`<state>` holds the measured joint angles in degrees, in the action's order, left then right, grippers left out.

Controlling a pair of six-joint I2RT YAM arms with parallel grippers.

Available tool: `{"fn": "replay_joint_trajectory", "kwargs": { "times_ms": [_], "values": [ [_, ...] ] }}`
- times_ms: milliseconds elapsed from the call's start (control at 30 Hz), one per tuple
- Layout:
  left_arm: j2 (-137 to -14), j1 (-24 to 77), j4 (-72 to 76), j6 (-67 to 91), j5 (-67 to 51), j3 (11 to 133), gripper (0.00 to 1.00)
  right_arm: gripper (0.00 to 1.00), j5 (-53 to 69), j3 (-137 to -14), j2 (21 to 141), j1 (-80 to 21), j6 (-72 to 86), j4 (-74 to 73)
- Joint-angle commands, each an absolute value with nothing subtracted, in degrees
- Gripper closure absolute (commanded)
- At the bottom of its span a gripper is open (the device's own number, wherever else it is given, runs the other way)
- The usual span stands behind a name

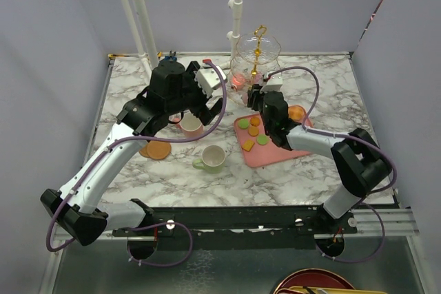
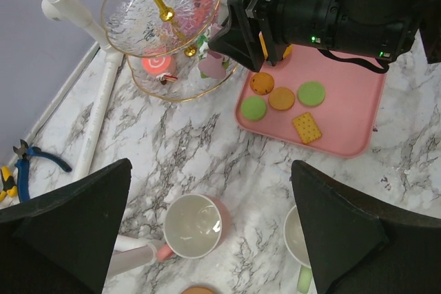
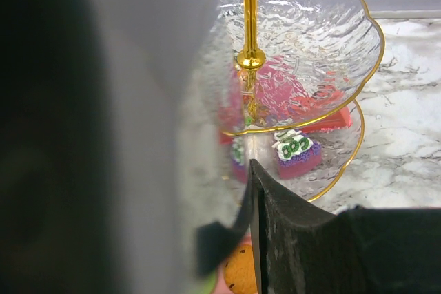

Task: Serve the afternoon tea
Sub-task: Place the desert on the desert table.

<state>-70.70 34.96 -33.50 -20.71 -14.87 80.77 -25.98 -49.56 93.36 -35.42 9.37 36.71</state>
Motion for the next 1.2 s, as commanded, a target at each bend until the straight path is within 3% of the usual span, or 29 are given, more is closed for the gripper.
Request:
{"fn": "replay_joint_trajectory", "kwargs": {
  "times_ms": [0,633,1167],
  "values": [
    [-69.18,34.99,-33.05,-20.73,-13.8,79.99,0.01,0.67,-26.55,-51.58,97.36,-34.43,9.15,43.0],
    [-69.26,35.0,-33.05,-20.85,-14.37,79.71,0.01,0.68,-27.49,-51.03,104.6,-31.99,13.87,41.63],
    [-68.91,34.98,-33.05,-20.71,-13.52,79.81,0.01,0.55,-25.75,-48.71,102.1,-28.99,14.11,39.74]
  ]
}}
